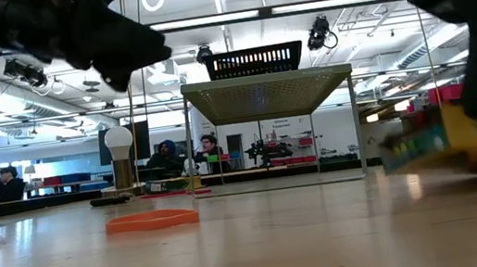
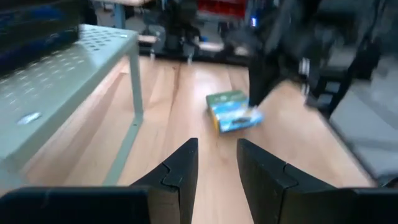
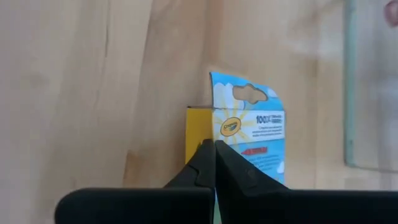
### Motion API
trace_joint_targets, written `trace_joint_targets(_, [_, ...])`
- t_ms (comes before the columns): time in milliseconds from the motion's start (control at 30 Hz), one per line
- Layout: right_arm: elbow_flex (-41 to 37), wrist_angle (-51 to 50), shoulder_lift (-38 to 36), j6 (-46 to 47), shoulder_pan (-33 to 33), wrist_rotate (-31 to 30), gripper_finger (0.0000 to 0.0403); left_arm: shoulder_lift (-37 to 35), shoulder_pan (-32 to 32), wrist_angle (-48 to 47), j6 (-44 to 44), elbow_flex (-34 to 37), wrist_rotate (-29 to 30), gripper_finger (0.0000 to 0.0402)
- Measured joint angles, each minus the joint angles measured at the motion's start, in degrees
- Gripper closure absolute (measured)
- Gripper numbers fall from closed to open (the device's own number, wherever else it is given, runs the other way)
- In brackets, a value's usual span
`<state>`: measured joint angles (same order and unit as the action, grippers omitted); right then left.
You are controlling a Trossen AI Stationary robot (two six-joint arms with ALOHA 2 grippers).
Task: Pick & Place Office Desk Supplies
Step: Put the yellow crayon box into the top left black bin on the shelf
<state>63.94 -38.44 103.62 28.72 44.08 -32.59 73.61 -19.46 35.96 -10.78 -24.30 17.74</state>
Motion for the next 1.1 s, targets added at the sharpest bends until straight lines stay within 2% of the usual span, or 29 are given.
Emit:
trace_joint_targets(100, [0.0,1.8,-1.7,0.2,-0.3,-2.3,0.0401,4.0,-1.1,-4.6,5.2,-5.1,-0.2,0.0282])
trace_joint_targets(300, [0.0,6.3,-3.0,-0.1,-1.3,-4.8,0.0402,14.8,-3.5,-5.0,16.1,-14.1,0.1,0.0281])
trace_joint_targets(467, [0.0,9.0,-3.0,-0.5,-2.3,-6.2,0.0402,22.2,-3.7,-6.3,19.7,-21.7,-2.5,0.0281])
trace_joint_targets(567, [0.0,10.1,-3.0,-0.7,-2.8,-6.6,0.0402,25.7,-3.8,-10.1,21.8,-26.1,-3.3,0.0273])
trace_joint_targets(733, [0.0,11.9,-2.9,-0.9,-3.2,-7.6,0.0403,30.1,-3.8,-12.5,24.0,-31.1,-1.5,0.0211])
trace_joint_targets(933, [0.0,13.4,-2.9,-1.4,-3.2,-9.2,0.0403,33.8,-3.8,-11.5,27.1,-32.1,0.3,0.0115])
trace_joint_targets(1100, [0.0,15.8,-2.9,-3.3,-3.2,-10.0,0.0403,36.5,-3.8,-6.9,31.1,-32.0,4.1,0.0090])
